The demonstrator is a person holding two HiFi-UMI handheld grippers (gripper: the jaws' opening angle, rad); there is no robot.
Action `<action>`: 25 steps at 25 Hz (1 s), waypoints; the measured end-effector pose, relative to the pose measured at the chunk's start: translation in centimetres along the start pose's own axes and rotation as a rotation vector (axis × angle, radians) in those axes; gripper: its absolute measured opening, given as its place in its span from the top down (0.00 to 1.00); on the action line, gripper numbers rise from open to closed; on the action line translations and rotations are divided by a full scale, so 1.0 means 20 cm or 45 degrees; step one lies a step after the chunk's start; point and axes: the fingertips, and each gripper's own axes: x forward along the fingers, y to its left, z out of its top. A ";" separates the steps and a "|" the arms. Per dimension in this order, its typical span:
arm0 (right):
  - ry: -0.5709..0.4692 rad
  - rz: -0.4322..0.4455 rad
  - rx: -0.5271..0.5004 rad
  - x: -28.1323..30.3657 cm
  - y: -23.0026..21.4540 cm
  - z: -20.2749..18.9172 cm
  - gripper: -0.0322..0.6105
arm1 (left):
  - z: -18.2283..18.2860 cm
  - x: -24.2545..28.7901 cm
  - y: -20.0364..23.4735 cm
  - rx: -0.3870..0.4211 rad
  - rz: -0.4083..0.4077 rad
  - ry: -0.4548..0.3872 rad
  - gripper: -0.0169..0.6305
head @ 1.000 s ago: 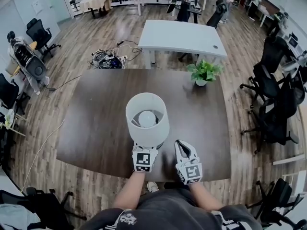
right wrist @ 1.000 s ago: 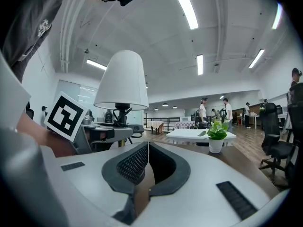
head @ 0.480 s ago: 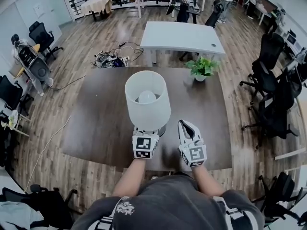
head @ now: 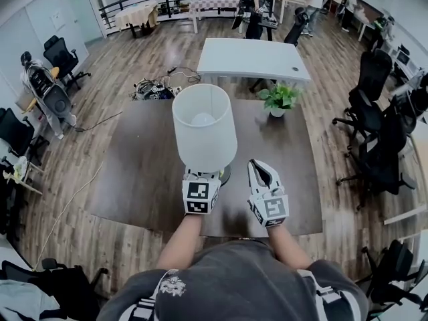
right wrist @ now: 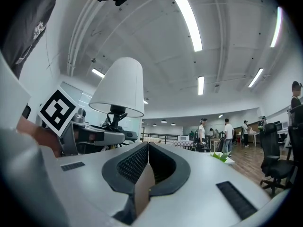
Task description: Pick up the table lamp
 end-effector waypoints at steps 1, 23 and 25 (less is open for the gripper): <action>-0.001 -0.002 0.000 0.00 -0.01 0.01 0.91 | 0.02 0.00 0.00 -0.002 0.003 -0.003 0.78; 0.028 -0.042 -0.046 -0.01 -0.05 0.07 0.91 | 0.05 -0.02 -0.05 -0.007 -0.024 0.000 0.78; 0.023 -0.042 -0.038 -0.01 -0.06 0.08 0.91 | 0.04 -0.02 -0.05 -0.016 -0.029 0.006 0.78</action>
